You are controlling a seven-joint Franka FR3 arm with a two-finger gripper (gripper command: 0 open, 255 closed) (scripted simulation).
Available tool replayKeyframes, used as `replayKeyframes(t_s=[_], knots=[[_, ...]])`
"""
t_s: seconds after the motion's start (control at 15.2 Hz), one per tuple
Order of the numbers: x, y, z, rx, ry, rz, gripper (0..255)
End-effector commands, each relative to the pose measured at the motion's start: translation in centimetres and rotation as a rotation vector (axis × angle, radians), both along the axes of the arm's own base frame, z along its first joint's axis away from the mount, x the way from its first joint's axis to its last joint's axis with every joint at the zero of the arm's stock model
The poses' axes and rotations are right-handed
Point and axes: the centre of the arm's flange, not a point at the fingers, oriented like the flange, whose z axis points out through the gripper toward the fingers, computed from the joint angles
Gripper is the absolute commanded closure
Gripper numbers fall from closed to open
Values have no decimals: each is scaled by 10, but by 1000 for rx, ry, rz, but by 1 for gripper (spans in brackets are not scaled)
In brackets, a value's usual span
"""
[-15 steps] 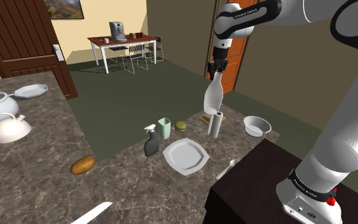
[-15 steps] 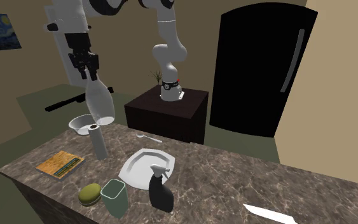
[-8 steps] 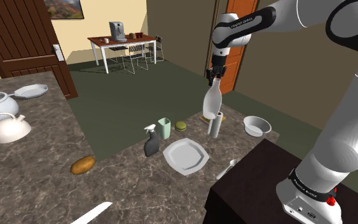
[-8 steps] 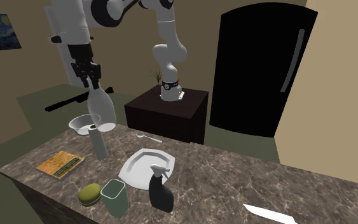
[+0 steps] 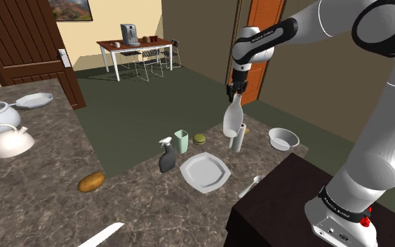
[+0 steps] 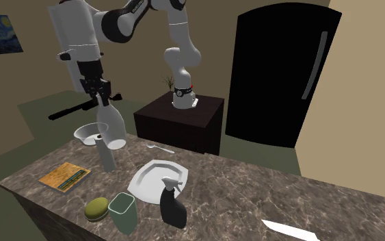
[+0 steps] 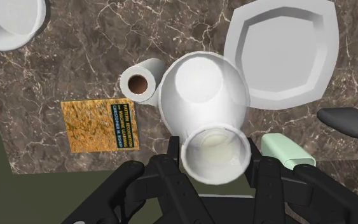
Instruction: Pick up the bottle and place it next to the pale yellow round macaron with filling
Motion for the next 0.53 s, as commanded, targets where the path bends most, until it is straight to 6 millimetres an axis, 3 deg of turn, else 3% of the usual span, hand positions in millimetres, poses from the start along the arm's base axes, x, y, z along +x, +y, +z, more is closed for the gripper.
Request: replayKeyframes(t_s=[0.0,0.46], knots=[[-1,1,-10,0,-1,0,255],[-1,1,-47,0,-1,0,255]])
